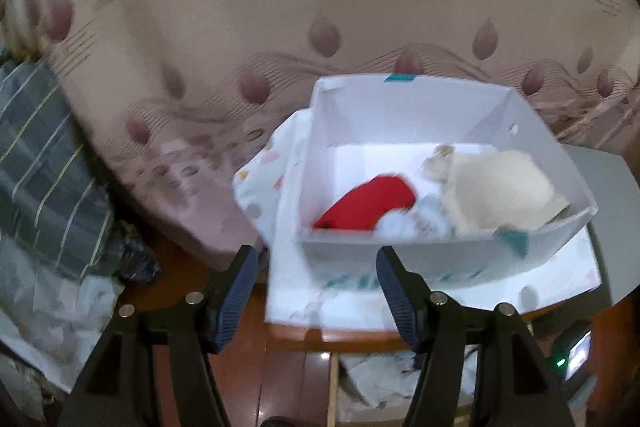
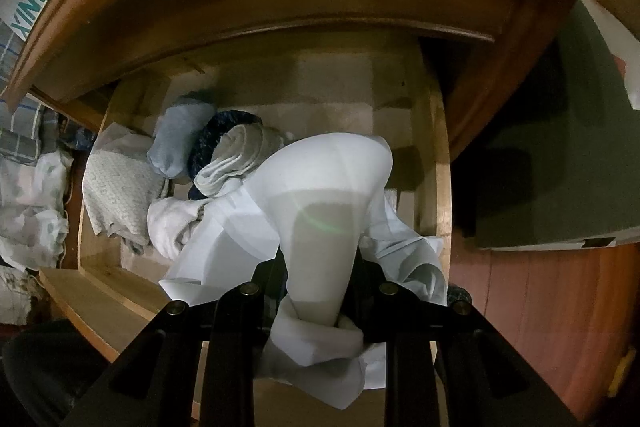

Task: Take underwear out of drawer
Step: 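Return the left tool to the drawer, then carry the white cloth with the right gripper into the shoebox and release it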

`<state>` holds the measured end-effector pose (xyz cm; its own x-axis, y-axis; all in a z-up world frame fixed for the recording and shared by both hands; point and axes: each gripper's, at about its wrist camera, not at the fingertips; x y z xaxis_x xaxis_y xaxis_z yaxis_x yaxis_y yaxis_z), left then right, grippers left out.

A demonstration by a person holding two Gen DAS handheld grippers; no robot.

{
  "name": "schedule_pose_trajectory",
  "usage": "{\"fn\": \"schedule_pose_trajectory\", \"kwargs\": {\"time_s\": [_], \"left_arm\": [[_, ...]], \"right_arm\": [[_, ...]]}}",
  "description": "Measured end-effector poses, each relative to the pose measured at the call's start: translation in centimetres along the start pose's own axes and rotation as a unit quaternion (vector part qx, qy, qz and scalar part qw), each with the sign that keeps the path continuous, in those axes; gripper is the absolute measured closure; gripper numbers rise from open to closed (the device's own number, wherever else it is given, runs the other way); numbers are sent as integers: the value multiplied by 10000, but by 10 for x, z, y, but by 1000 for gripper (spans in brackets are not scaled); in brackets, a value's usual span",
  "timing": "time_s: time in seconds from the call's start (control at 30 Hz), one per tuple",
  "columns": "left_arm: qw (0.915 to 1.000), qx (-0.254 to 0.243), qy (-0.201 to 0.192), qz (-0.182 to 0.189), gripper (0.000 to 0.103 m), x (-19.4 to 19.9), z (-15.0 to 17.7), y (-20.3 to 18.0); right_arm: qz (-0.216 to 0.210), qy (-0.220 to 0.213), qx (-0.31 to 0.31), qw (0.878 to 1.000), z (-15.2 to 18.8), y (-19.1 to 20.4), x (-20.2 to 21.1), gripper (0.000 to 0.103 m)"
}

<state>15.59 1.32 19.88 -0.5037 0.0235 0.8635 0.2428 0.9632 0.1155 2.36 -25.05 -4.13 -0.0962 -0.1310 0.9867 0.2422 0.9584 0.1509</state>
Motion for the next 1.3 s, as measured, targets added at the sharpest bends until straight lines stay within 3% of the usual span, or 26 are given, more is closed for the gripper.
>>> {"fn": "schedule_pose_trajectory", "kwargs": {"time_s": [0.17,0.37,0.53,0.6,0.77,1.0,1.3], "left_arm": [[9985,254,47,-481,40,-27,51,14],[9935,835,554,-541,40,-86,96,31],[9866,1344,827,-415,40,-124,120,37],[9860,1338,927,-367,40,-134,127,36],[9846,1460,793,-540,40,-137,130,44],[9802,1672,1009,-317,40,-143,133,53],[9794,1694,1041,-348,40,-148,132,56]], "right_arm": [[51,-87,64,9999,3,4,7,82],[117,-44,114,9999,7,5,17,82],[223,-3,164,9996,8,13,34,82],[165,-36,165,9997,7,16,45,82],[154,-111,321,9993,8,25,81,82],[43,-408,638,9971,19,48,161,82],[182,-1368,1055,9848,-2,90,300,82]]}}
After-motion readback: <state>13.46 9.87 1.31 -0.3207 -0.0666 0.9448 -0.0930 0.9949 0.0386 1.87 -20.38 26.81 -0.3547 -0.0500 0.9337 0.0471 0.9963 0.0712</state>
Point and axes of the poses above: each gripper's, at about its wrist camera, not at the fingertips, and x roughly against the way its jaws point, y to its left, z to its underside, and after that the axes turned 12 degrees about y, right-handed
